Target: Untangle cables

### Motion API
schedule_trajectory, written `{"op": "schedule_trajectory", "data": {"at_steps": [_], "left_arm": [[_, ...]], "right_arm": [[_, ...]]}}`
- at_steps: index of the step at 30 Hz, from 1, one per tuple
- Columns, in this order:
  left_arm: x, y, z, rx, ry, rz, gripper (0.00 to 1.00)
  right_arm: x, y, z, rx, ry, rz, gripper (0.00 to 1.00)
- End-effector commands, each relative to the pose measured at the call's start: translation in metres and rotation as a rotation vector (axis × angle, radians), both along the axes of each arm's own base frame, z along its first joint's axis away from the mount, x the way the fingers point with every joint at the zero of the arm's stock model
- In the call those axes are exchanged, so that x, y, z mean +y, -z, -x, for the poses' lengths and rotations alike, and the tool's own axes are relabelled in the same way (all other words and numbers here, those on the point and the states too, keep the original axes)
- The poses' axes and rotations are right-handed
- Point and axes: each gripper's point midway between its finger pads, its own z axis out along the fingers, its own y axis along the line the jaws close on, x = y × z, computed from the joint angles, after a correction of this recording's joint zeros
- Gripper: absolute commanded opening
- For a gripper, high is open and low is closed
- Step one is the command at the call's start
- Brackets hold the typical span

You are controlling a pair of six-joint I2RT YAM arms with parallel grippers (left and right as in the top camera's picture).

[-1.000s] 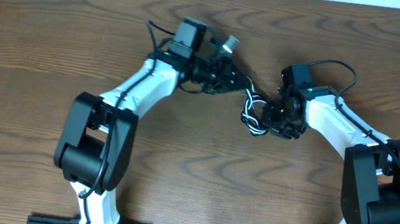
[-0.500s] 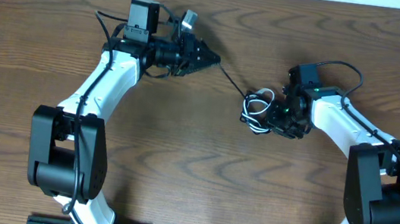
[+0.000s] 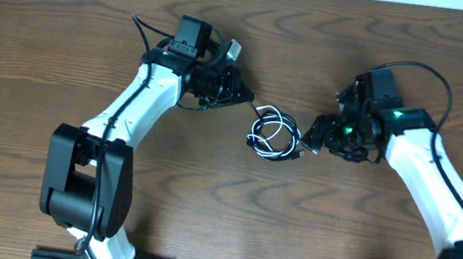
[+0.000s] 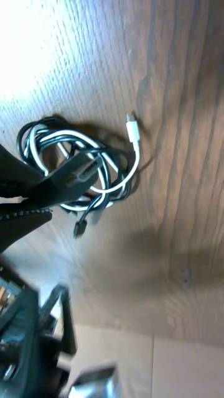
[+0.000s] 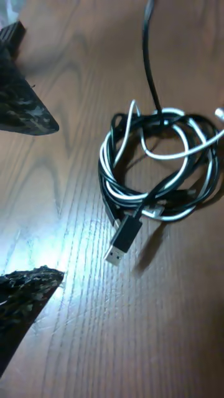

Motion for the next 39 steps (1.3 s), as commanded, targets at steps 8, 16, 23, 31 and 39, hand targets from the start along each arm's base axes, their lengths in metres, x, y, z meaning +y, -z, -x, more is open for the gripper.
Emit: {"op": "schedule_trajectory", "data": {"at_steps": [8,16,23,31,39], "left_arm": [[-0.049,-0.009,0.030,-0.146,0.214,-0.056,0.67],[-0.045,-0.007,0.015,-0.214,0.158,-0.173,0.88],[0.077,-0.041,-0.047,-0.052,-0.425,-0.128,0.89],[0.165,-0.022,-0.038,0.114,-0.631,-0.166,0.89],[0.163,-0.016,-0.025,0.097,-0.525,-0.221,0.88]], "right_arm": [[-0.029,-0.004,-0.010,-0.016,0.076,0.035,0.64],[-0.021,-0.011,-0.019,-0.135,-0.110,0.014,0.62],[0.036,-0.021,-0.020,-0.346,-0.460,0.030,0.59],[0.126,0.013,-0.009,-0.471,-0.797,0.216,0.56],[0.153,0.062,-0.004,-0.337,-0.982,0.333,0.43]]}}
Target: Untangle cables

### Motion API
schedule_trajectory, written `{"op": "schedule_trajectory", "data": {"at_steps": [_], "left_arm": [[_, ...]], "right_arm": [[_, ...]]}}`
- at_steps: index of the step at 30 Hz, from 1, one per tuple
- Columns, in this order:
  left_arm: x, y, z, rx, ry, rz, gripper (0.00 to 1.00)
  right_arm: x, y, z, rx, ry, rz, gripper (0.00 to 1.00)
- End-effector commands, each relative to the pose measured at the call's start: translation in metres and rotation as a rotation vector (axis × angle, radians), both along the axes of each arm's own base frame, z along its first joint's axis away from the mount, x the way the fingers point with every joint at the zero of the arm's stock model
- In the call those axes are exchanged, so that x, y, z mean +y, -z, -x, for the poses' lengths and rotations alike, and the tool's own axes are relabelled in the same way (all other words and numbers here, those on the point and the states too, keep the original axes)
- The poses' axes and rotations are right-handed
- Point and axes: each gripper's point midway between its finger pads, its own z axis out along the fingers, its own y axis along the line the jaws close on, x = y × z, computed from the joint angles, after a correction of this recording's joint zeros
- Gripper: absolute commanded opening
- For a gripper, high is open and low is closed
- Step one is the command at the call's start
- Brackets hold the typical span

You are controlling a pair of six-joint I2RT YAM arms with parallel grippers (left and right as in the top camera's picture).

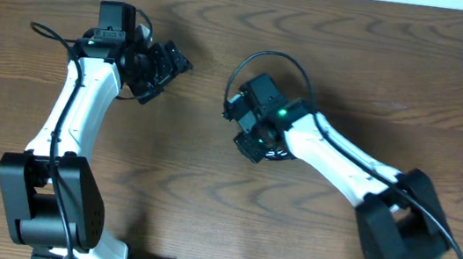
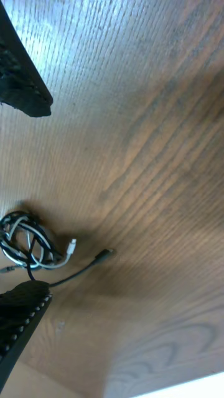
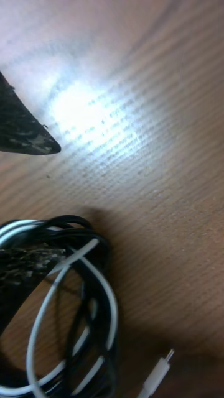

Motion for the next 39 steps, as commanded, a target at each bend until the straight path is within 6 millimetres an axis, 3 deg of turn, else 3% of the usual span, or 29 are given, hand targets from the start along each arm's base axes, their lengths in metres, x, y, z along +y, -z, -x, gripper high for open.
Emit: {"op": "schedule_trajectory", "data": {"at_steps": [1,7,12,15,17,18,22,25,30,35,37,39], "left_arm": [[0.001,-0.005,0.002,-0.026,0.056,-0.029,0.89],[0.000,-0.004,0.004,-0.024,0.073,-0.035,0.88],[0.000,-0.003,0.005,-0.017,0.072,-0.035,0.88],[0.000,-0.002,0.005,-0.017,0.072,-0.035,0.88],[0.000,-0.002,0.006,-0.014,0.073,-0.034,0.88],[0.000,-0.002,0.006,-0.012,0.074,-0.034,0.88],[-0.005,-0.001,0.009,-0.002,0.086,-0.033,0.88],[-0.014,-0.001,0.011,-0.019,0.141,-0.044,0.88],[-0.026,-0.002,0.013,-0.042,0.214,-0.050,0.88],[-0.028,-0.002,0.015,-0.054,0.252,-0.061,0.88],[-0.032,-0.004,0.015,-0.061,0.266,-0.036,0.88],[-0.048,-0.014,0.017,-0.109,0.345,0.045,0.87]], "right_arm": [[-0.001,0.007,-0.006,-0.044,-0.032,0.074,0.43],[-0.035,0.032,-0.021,-0.081,0.053,0.250,0.46],[-0.035,0.045,-0.014,-0.023,0.047,0.245,0.45],[-0.036,0.050,-0.006,0.003,0.035,0.263,0.28],[-0.039,0.049,-0.007,0.005,0.095,0.270,0.01],[-0.038,0.048,-0.007,0.010,0.118,0.266,0.01],[-0.020,0.012,-0.006,0.096,0.160,0.158,0.01],[0.001,-0.052,-0.011,0.185,0.161,-0.044,0.01],[0.001,-0.108,-0.021,0.285,0.187,-0.242,0.01],[0.003,-0.169,-0.022,0.565,0.141,-0.708,0.01],[-0.003,-0.177,-0.027,0.610,0.135,-0.801,0.01],[-0.014,-0.171,-0.034,0.641,0.158,-0.839,0.01]]}}
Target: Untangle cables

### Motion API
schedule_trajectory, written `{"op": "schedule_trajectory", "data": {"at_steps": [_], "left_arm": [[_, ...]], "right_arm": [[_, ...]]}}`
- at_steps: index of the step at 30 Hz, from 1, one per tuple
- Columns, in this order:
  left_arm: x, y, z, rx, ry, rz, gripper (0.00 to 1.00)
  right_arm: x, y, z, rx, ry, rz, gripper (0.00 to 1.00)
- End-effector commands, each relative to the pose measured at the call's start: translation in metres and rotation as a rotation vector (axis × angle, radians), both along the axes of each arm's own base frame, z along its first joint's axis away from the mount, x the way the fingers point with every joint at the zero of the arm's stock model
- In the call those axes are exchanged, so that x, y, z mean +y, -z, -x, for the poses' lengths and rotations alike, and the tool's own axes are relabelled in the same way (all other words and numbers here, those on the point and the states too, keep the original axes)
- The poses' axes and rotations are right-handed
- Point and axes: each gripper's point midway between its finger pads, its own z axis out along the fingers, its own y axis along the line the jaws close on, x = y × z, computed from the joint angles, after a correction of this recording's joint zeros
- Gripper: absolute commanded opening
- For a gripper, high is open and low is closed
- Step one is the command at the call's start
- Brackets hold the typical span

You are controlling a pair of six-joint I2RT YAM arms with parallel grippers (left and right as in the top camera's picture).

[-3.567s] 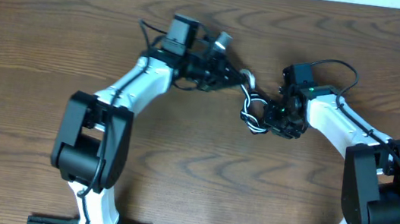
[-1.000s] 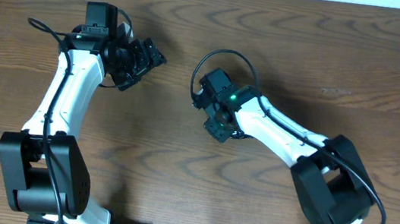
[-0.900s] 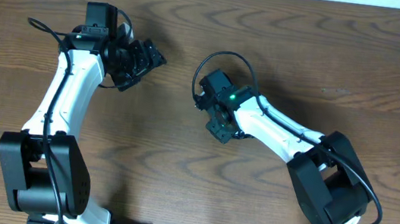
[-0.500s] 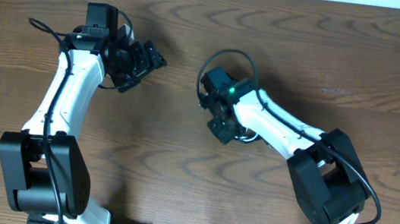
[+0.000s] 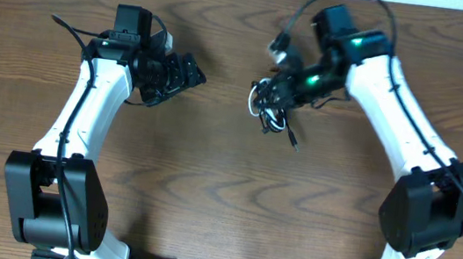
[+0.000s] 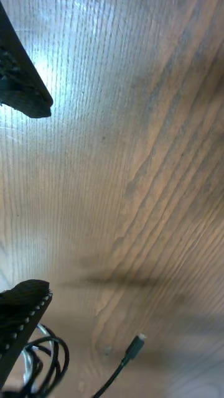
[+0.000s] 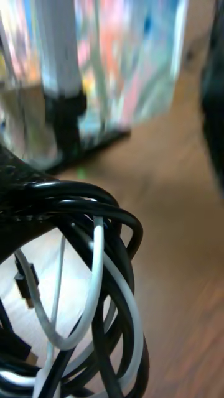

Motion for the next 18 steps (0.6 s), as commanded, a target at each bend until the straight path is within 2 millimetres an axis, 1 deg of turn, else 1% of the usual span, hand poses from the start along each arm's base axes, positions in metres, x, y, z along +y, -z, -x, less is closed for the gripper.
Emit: {"op": "schedule_trajectory", "data": {"at_steps": [1,2,3,6,7,11,12,13,15,18], "left_arm": [[-0.028,-0.022,0.004,-0.082,0.163,0.139,0.87],[-0.041,-0.029,0.008,-0.108,0.231,0.193,0.87],[-0.047,-0.032,0.011,-0.117,0.259,0.211,0.87],[-0.082,-0.041,0.022,-0.160,0.390,0.269,0.87],[-0.095,-0.043,0.024,-0.179,0.426,0.270,0.87],[-0.129,-0.052,0.023,-0.273,0.521,0.276,0.86],[-0.135,-0.054,0.023,-0.289,0.538,0.278,0.84],[-0.142,-0.056,0.024,-0.308,0.557,0.279,0.82],[-0.150,-0.057,0.025,-0.326,0.578,0.275,0.80],[-0.160,-0.048,0.029,-0.325,0.593,0.210,0.79]], "right_arm": [[-0.001,-0.016,0.003,0.097,-0.023,-0.232,0.01],[-0.007,-0.011,0.002,0.120,-0.013,-0.245,0.01],[-0.009,-0.008,0.001,0.130,-0.010,-0.256,0.01],[-0.020,0.003,0.000,0.196,0.021,-0.327,0.01],[-0.024,0.007,0.001,0.212,0.032,-0.340,0.01],[-0.042,0.023,0.001,0.239,0.077,-0.325,0.01],[-0.044,0.024,0.000,0.241,0.083,-0.324,0.01],[-0.052,0.028,-0.002,0.239,0.102,-0.326,0.01],[-0.059,0.031,-0.004,0.243,0.120,-0.324,0.01],[-0.068,0.032,-0.008,0.244,0.147,-0.328,0.01]]}}
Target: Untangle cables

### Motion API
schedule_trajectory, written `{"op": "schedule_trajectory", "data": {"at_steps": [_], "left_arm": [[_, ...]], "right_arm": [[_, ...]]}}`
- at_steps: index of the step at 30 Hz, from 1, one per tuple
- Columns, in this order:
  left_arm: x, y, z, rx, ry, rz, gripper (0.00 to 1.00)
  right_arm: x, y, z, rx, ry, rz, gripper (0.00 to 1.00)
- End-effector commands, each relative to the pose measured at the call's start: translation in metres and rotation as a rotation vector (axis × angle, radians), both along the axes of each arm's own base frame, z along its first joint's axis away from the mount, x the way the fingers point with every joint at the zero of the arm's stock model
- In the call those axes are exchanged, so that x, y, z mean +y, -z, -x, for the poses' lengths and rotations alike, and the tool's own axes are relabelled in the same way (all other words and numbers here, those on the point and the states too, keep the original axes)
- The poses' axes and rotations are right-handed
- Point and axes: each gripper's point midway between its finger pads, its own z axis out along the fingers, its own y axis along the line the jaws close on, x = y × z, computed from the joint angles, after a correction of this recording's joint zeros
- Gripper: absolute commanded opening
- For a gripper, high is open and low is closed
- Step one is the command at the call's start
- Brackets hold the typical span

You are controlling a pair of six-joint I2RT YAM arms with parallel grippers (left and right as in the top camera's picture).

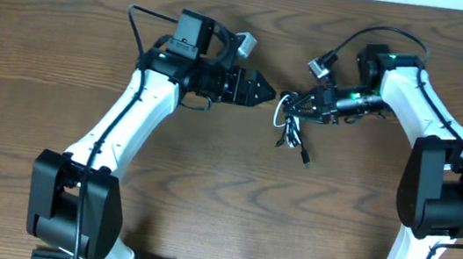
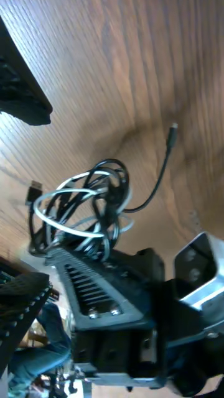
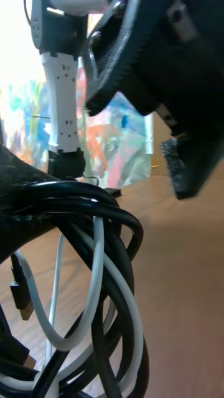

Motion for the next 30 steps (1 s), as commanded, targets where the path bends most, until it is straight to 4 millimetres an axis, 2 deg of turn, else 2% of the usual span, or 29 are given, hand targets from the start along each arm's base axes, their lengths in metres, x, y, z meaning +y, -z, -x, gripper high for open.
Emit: {"op": "schedule_trajectory", "data": {"at_steps": [1,5,8,12,15,21,30], "left_arm": [[-0.010,0.004,0.003,-0.046,0.018,-0.065,0.79],[-0.018,0.015,0.008,-0.055,0.025,-0.117,0.75],[-0.024,0.021,0.002,-0.084,0.039,-0.118,0.75],[-0.034,0.030,0.003,-0.051,0.081,-0.061,0.68],[-0.042,0.028,0.006,-0.054,0.129,-0.006,0.64],[-0.049,0.030,0.007,-0.049,0.161,0.037,0.45],[-0.059,0.018,0.020,-0.016,0.225,0.129,0.47]], "right_arm": [[-0.009,-0.010,-0.005,-0.018,0.031,-0.057,0.01],[-0.017,-0.013,-0.007,0.015,0.061,-0.073,0.01],[-0.015,-0.022,-0.008,0.023,0.071,-0.123,0.01],[-0.015,-0.025,-0.008,0.032,0.074,-0.142,0.01],[-0.015,-0.025,-0.008,0.037,0.076,-0.141,0.01],[-0.015,-0.027,-0.008,0.038,0.076,-0.148,0.01],[-0.015,-0.025,-0.008,0.035,0.074,-0.136,0.01]]}}
